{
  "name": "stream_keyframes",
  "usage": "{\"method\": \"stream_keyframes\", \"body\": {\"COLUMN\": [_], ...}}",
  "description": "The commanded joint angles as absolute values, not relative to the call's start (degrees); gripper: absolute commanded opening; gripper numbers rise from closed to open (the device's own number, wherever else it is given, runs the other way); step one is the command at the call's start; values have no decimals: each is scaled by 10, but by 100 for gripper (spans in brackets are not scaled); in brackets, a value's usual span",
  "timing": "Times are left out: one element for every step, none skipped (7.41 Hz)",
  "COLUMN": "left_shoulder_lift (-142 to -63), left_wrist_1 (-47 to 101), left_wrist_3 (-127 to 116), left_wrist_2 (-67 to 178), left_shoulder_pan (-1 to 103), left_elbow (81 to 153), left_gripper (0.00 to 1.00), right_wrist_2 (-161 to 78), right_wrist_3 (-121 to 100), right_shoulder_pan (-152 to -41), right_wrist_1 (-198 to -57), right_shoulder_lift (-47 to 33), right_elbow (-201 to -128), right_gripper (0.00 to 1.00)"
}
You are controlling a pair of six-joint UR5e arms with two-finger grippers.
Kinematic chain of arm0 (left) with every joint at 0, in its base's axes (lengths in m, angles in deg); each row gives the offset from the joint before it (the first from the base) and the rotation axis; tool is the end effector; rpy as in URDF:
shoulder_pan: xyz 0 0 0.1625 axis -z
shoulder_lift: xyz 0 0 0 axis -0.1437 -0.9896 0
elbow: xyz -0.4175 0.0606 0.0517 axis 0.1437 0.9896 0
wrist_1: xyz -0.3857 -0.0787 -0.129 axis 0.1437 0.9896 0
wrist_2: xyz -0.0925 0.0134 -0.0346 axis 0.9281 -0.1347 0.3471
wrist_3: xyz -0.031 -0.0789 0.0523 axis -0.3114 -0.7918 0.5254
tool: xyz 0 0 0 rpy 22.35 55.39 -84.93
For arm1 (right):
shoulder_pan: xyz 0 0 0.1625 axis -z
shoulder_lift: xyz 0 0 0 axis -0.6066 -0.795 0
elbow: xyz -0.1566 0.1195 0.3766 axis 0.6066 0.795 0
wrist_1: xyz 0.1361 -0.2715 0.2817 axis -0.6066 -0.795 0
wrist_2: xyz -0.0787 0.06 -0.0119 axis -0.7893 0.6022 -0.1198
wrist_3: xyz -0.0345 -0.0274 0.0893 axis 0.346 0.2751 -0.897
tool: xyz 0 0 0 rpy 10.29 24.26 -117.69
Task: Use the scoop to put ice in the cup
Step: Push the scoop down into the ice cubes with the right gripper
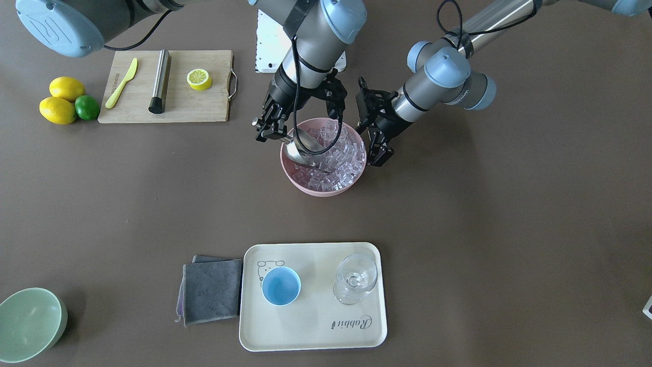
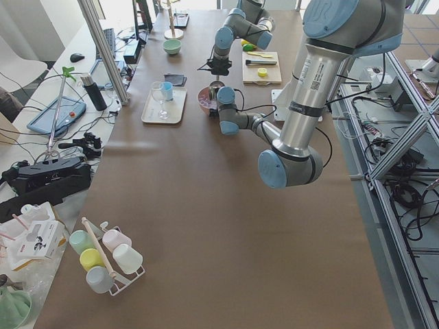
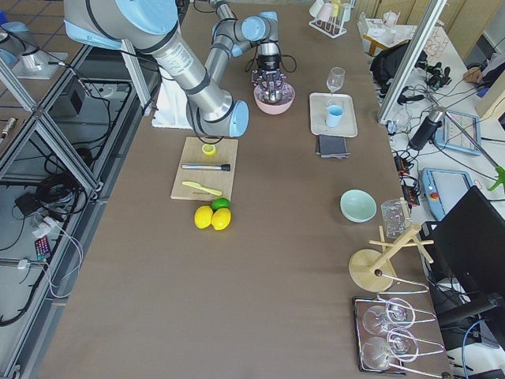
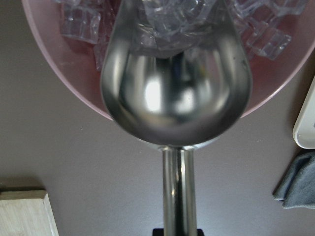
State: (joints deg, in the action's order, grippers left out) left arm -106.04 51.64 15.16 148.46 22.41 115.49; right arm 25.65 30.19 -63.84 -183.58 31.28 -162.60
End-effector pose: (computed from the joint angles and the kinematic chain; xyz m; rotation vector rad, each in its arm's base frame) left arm 0.5078 -0.4084 0.3362 1.0259 0.9599 1.2285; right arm -0.5546 -0.4249 0.1089 0.3102 -0.1161 -1.5208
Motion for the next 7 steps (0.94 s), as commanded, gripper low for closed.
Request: {"method": "stream_keyframes", "body": {"left_shoulder_lift": [-1060, -1060, -1060, -1059, -1059, -1060, -1060], "left_wrist_1": [516, 516, 516, 516, 516, 516, 516], "left_wrist_3": [152, 152, 152, 152, 152, 152, 152], "left_wrist_2": [1485, 1485, 1485, 1485, 1485, 1485, 1485], "left_shoulder_pan": [224, 225, 225, 225, 225, 225, 225], "left_elbow": [1155, 1155, 1155, 1155, 1155, 1155, 1155], "left_gripper": [99, 99, 99, 99, 99, 99, 99], "right_wrist_2": [258, 258, 260, 261, 261, 266, 283], "right_wrist_3": [301, 295, 285, 283, 282, 280, 275], "right_shoulder_pan": [-639, -639, -638, -638, -639, -639, -639], "right_wrist_1": [-1752, -1736, -1729, -1723, -1695, -1670, -1643], "right_shoulder_lift": [196, 197, 203, 202, 194, 188, 177], "right_elbow": [-1739, -1731, -1721, -1718, -1716, -1714, -1714], "right_gripper": [0, 0, 0, 0, 0, 0, 0]}}
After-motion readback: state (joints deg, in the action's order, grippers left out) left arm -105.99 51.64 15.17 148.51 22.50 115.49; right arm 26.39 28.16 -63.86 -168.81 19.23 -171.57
